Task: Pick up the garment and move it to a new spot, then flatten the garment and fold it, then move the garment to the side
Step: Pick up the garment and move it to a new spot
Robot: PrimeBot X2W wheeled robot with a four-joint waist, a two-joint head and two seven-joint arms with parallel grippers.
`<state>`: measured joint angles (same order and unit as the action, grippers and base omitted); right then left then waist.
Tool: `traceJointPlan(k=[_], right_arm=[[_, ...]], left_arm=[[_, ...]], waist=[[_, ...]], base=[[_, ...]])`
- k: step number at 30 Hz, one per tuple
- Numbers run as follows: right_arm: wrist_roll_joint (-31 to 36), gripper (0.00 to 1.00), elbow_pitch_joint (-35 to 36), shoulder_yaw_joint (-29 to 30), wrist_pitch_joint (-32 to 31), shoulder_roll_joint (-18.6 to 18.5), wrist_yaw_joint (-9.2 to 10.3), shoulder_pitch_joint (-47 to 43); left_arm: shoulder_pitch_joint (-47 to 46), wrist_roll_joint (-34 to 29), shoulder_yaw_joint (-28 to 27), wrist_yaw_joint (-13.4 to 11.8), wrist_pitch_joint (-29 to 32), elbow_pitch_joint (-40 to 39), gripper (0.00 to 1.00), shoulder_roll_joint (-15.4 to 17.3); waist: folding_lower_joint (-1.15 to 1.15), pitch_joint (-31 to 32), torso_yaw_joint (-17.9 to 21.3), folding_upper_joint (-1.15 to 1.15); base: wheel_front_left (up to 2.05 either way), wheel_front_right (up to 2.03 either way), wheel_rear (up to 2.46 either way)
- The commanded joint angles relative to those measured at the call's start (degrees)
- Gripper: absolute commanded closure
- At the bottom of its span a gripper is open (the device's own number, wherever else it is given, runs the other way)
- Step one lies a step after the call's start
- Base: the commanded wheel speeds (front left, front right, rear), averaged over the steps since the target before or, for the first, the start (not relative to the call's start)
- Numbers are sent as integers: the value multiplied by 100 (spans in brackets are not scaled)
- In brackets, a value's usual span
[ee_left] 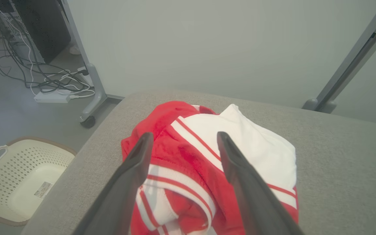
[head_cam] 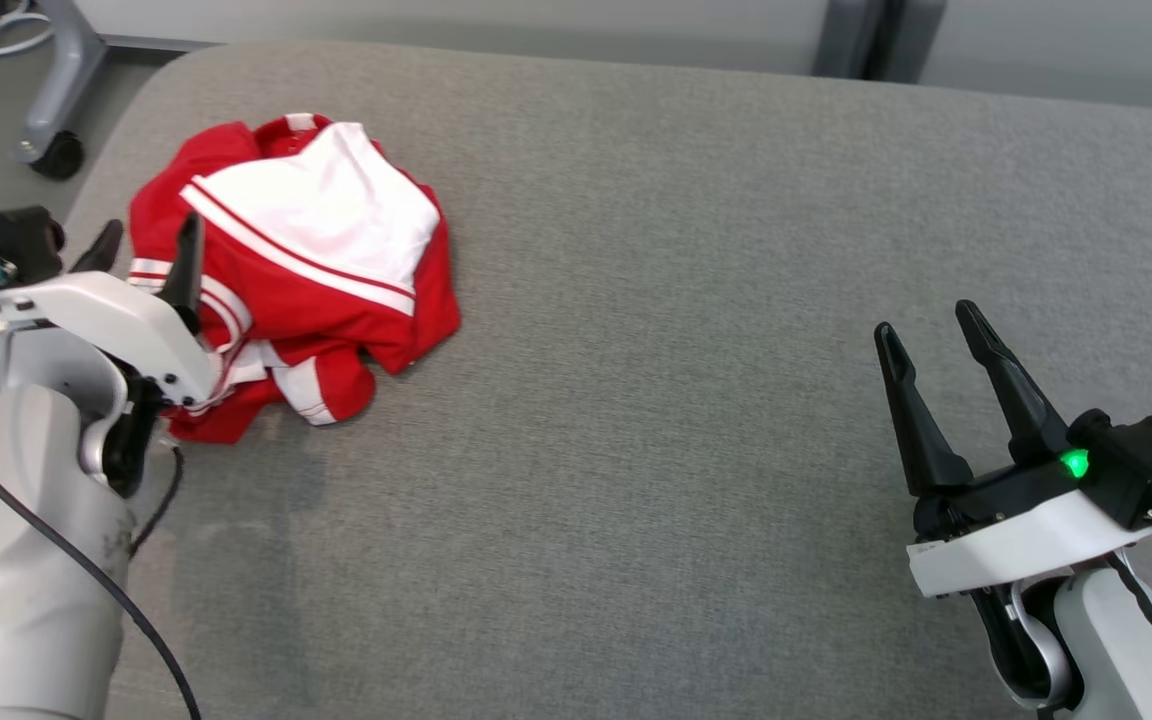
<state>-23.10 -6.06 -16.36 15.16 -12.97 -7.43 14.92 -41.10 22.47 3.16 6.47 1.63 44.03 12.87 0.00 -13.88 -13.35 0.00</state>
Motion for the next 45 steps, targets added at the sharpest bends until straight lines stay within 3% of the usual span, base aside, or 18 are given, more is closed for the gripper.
traceJointPlan(k=[1,4,17,18,19,20,21,32,45], right_arm=[[-10,0,17,-17,16,-39,-11,126],[-18,0,11,-38,16,-43,-11,172],[-66,0,-70,-120,16,27,-11,330],[-68,0,-76,-112,16,33,-11,330],[-69,0,-81,-106,16,33,-11,334],[-69,0,-83,-98,16,35,-11,340],[-70,0,-84,-92,16,38,-11,343],[-43,0,-134,-74,16,64,-11,242],[-106,0,-227,-46,16,219,-11,-96]], left_arm=[[-250,109,10,43,123,221,0,102],[-422,180,22,52,286,441,0,190],[-1023,642,154,103,2289,1811,0,621],[-1028,682,173,106,2367,1853,11,637],[-1029,707,188,108,2405,1882,41,654],[-1028,718,206,110,2415,1895,53,672],[-1027,735,226,110,2414,1901,100,684],[-908,1064,637,101,2296,1480,100,721],[-1074,1573,1537,102,2256,-308,100,1087]], waist=[[0,-205,226,0],[0,-276,315,0],[0,-471,818,0],[0,-473,834,0],[0,-474,849,0],[0,-473,860,0],[0,-468,868,0],[0,-256,782,0],[0,588,730,0]], base=[[0,0,0],[0,0,0],[0,0,0],[0,0,0],[0,0,0],[0,0,0],[0,0,0],[0,0,0],[0,0,0]])
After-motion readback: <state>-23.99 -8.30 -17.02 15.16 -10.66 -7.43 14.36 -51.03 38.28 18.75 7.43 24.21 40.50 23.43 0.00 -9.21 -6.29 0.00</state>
